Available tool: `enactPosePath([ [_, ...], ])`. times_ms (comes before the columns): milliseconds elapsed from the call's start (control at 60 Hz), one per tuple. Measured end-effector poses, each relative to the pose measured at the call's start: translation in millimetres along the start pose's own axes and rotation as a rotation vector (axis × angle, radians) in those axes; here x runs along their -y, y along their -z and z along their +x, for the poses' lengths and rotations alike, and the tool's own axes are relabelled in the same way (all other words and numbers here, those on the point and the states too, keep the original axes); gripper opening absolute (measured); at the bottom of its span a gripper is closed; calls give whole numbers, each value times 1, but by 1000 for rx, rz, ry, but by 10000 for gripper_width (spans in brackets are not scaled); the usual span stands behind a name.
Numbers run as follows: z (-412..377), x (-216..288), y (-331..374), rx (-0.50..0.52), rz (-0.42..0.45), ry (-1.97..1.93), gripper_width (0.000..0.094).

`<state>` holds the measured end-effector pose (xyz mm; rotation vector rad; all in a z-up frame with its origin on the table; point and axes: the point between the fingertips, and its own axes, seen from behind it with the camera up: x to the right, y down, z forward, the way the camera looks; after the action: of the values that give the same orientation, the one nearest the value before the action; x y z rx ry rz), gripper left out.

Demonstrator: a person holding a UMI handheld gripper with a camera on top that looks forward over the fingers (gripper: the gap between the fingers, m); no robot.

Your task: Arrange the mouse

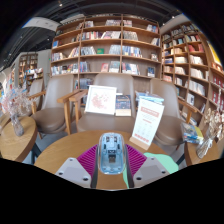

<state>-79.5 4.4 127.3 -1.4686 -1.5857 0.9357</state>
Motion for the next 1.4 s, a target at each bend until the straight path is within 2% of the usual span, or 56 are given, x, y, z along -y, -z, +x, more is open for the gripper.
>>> enactPosePath([
  [100, 85, -20, -8, -94, -32, -5, 418],
  [233, 154, -66, -26, -143, -93, -42, 416],
  [367, 174, -112, -44, -124, -152, -75, 416],
  [567, 175, -137, -51, -110, -163, -74, 453],
  [667, 174, -139, -50, -108, -167, -82, 506],
  [750, 175, -134, -41, -123, -163, -100, 717],
  [783, 175, -129, -34, -127, -155, -101, 779],
  [867, 168, -116, -5, -127, -136, -111, 838],
  [1100, 129, -97, 125, -159, -92, -81, 844],
  [1233, 94, -111, 191, -140, -79, -54, 849],
  [1400, 64, -142, 240, -118, -98, -32, 852],
])
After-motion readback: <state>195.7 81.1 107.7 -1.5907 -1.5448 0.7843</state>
